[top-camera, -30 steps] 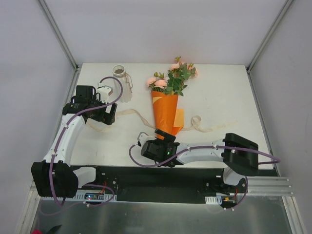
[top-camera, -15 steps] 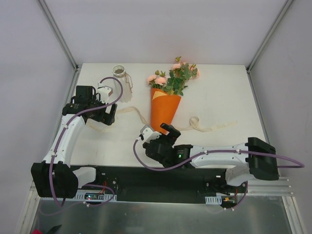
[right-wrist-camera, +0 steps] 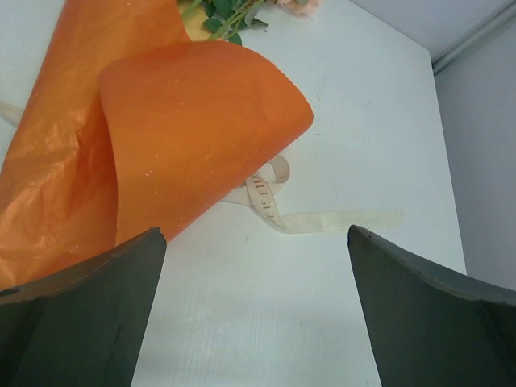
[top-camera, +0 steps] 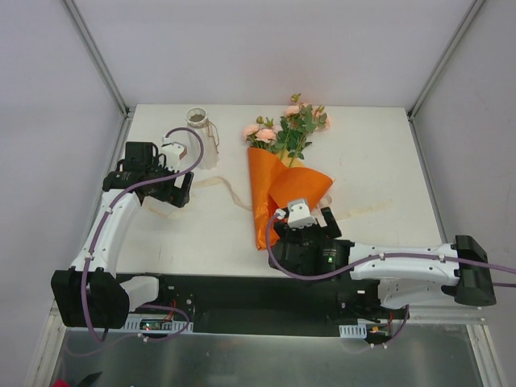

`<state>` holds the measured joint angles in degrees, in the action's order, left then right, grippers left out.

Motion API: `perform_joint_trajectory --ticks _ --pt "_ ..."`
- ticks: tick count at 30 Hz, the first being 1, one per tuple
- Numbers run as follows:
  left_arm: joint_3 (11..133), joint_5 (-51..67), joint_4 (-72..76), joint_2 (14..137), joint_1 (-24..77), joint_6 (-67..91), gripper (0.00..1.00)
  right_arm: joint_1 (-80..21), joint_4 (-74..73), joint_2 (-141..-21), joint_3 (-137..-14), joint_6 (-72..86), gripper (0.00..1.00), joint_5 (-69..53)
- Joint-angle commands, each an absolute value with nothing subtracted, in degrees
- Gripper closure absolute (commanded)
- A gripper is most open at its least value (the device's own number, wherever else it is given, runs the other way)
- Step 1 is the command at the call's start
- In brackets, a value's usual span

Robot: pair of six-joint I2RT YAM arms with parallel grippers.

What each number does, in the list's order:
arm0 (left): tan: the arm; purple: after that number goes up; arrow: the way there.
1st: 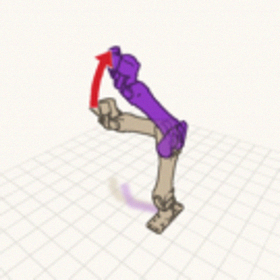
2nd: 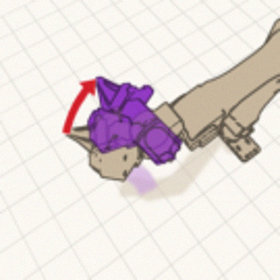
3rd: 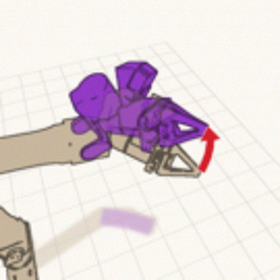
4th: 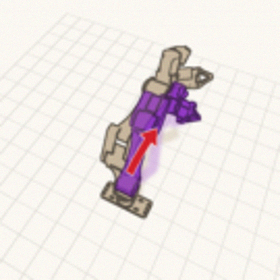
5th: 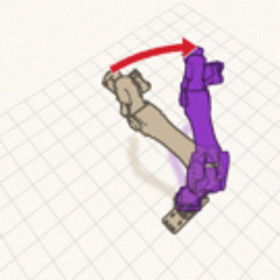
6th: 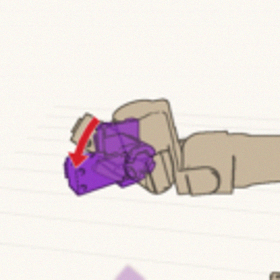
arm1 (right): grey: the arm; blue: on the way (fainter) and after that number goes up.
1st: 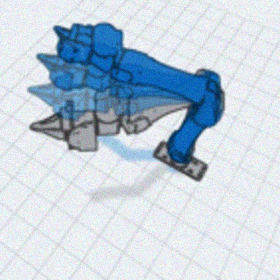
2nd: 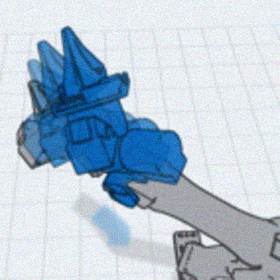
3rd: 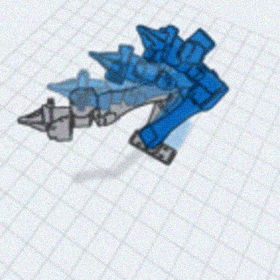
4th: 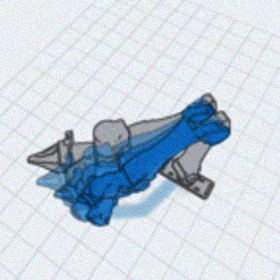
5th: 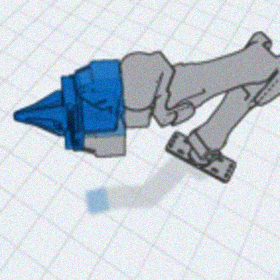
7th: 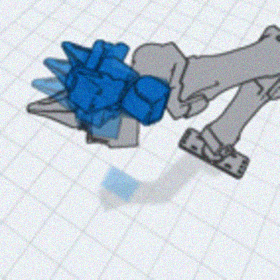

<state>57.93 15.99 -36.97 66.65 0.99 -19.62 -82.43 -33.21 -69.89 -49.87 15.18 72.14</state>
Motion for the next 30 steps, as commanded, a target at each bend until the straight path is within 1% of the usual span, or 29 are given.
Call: perform_joint_trajectory --ticks 1,4,6,7,8,9,10,11,12,13,14,15,17,20,24,26,30 --pt "60.4 16.8 -38.1 66.1 0.4 -20.5 0.01 -84.6 -52.6 -71.0 -53.9 36.6 0.0 77.6" --pt "60.8 17.1 -38.3 65.9 0.4 -20.4 0.01 -84.6 -53.6 -72.9 -57.3 36.7 0.0 78.1" --pt "60.9 17.4 -38.7 65.7 0.4 -20.3 0.01 -83.9 -51.6 -73.6 -61.0 33.9 0.01 77.5" --pt "60.8 17.3 -38.8 65.6 0.4 -20.4 0.01 -82.4 -50.1 -73.7 -61.9 31.5 0.0 76.7" --pt "60.7 17.3 -38.8 65.5 0.4 -20.4 0.01 -81.0 -44.6 -73.6 -62.9 28.7 0.0 75.5" --pt "60.6 17.1 -39.0 65.4 0.4 -20.5 0.01 -77.0 -41.7 -73.0 -63.0 23.7 0.0 70.6" --pt "60.6 17.0 -39.0 65.2 0.4 -20.7 0.01 -74.2 -39.1 -72.8 -63.1 22.6 0.0 66.8" --pt "60.5 16.9 -39.1 65.0 0.4 -20.7 0.01 -71.0 -35.3 -72.4 -62.6 22.1 0.01 57.3" --pt "60.6 16.9 -39.4 64.8 0.4 -20.8 0.01 -63.5 -33.3 -71.9 -62.1 21.3 0.01 51.5" --pt "60.6 16.8 -39.6 64.5 0.4 -20.9 0.01 -59.8 -32.8 -71.9 -61.8 23.4 0.02 46.5" --pt "60.6 16.8 -39.7 64.4 0.4 -21.1 0.01 -56.4 -31.2 -71.9 -61.2 24.0 0.02 37.2" --pt "60.7 16.7 -40.2 64.3 0.4 -21.2 0.01 -50.6 -30.2 -72.6 -59.8 24.4 0.03 32.9" --pt "60.9 16.6 -40.4 63.9 0.4 -21.6 0.01 -46.9 -30.1 -74.1 -59.0 26.9 0.05 25.9" --pt "60.8 16.7 -40.8 63.3 0.4 -22.2 0.01 -44.0 -29.5 -74.4 -56.3 29.4 0.06 21.7" --pt "61.3 17.4 -41.6 63.2 0.4 -23.0 0.01 -40.8 -26.8 -72.9 -49.7 33.7 0.07 17.1" --pt "61.4 18.3 -41.7 63.3 0.4 -23.1 0.01 -38.9 -24.7 -72.6 -45.6 35.8 0.09 14.7" --pt "62.1 19.5 -42.6 63.9 0.3 -23.0 0.01 -36.6 -21.6 -72.7 -41.4 36.3 0.13 14.4"
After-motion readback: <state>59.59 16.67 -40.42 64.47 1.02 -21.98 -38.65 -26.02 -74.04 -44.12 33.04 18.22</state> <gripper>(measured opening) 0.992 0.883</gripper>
